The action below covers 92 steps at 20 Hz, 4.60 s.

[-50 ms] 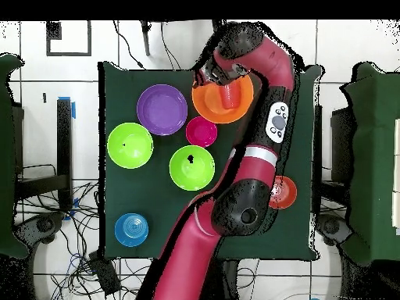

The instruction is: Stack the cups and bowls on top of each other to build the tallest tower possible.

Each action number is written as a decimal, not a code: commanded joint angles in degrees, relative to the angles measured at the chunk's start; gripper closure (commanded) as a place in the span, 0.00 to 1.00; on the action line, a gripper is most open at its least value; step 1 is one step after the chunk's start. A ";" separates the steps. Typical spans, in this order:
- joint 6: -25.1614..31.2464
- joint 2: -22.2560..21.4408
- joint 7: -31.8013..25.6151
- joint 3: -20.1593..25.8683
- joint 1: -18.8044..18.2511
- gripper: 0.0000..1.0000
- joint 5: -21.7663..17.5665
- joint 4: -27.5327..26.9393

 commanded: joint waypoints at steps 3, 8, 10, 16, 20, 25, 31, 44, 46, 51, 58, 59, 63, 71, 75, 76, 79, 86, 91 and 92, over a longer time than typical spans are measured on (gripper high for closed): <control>6.66 -4.02 -2.09 13.52 2.60 0.00 -13.11 6.62; 1.58 -4.87 -5.17 14.05 1.06 0.00 -17.70 5.97; -0.13 -4.80 -7.77 10.99 -0.68 0.00 -17.95 4.22; -4.46 -6.06 -12.47 8.52 -3.91 0.00 -21.98 2.34; -2.11 -6.83 -12.48 9.89 -4.10 0.00 -23.20 2.30; 1.28 -5.87 -11.46 18.22 -0.13 0.00 -25.57 1.97; -3.93 -5.88 -4.92 20.38 2.93 0.00 -27.86 4.34; 0.63 -14.52 69.64 -14.04 3.59 0.00 -33.80 18.85; 7.20 -15.55 73.23 -17.32 2.80 0.00 -34.88 18.88; 20.27 -17.35 81.30 -20.82 4.11 0.00 -40.07 21.60; 16.35 -18.93 85.68 -12.58 13.02 0.00 -49.44 31.42; 14.18 -19.10 85.19 -9.23 14.81 0.00 -49.68 34.10; 7.11 -19.34 87.01 -3.10 20.69 0.00 -51.31 42.22; -2.97 -18.14 92.88 5.02 25.43 0.00 -45.56 47.25; -6.30 -16.53 94.86 6.75 26.40 0.00 -44.31 47.19; -6.62 -16.37 94.89 7.10 26.69 0.00 -44.26 47.28; -4.83 -15.51 94.92 7.71 26.60 0.00 -44.05 46.25; -3.90 -13.74 94.80 9.26 27.44 0.00 -44.81 45.24; -3.58 -11.09 97.67 10.09 28.72 0.00 -43.82 43.50; -3.45 -10.84 97.97 10.25 28.98 0.00 -43.78 43.28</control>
